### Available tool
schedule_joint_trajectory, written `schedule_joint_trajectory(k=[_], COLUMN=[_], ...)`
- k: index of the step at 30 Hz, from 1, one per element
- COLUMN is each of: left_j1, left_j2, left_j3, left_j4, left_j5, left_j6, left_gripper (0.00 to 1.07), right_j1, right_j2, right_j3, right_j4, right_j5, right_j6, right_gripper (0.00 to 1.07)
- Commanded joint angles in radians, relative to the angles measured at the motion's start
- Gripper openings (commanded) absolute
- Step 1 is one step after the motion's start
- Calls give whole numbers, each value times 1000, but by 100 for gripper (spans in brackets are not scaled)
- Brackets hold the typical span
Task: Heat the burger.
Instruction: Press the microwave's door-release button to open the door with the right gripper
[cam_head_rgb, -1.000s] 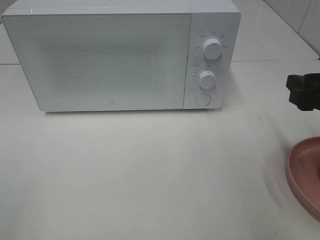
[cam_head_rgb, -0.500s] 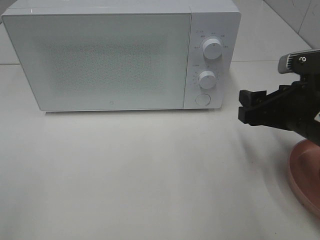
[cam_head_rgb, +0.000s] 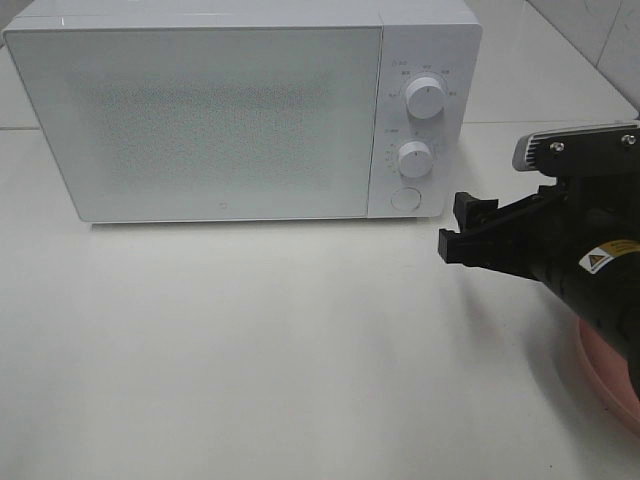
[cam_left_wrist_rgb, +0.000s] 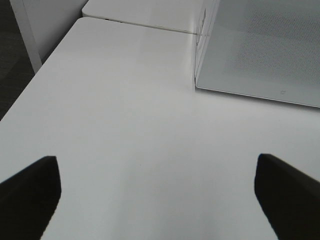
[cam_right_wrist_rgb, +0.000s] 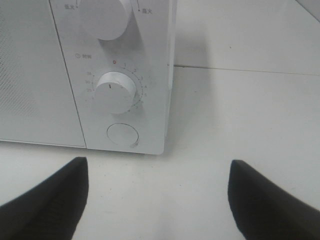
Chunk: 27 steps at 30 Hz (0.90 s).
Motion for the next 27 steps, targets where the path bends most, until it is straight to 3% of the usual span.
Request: schedule_joint_trajectory(k=[1, 7, 15, 23, 27], left_j1=[-8, -8, -8, -8, -8], left_j2=[-24, -24, -19, -19, -19], left_j3=[2, 2, 2, 2, 2], left_j4=[-1, -1, -1, -1, -1], left_j5=[-6, -6, -6, -6, -6], left_j6=[-6, -6, -6, -6, -6], left_gripper=[98, 98, 98, 98, 98], right_j1=[44, 105, 105, 105, 105], right_j2=[13, 66, 83, 83, 83], right_j3=[-2, -26, -52, -52, -52], right_j4=[25, 56, 35, 29, 28], right_j5=[-48, -66, -63, -63, -63], right_j6=[-13, -12, 62, 346, 568], right_gripper=[75, 75, 74, 66, 56])
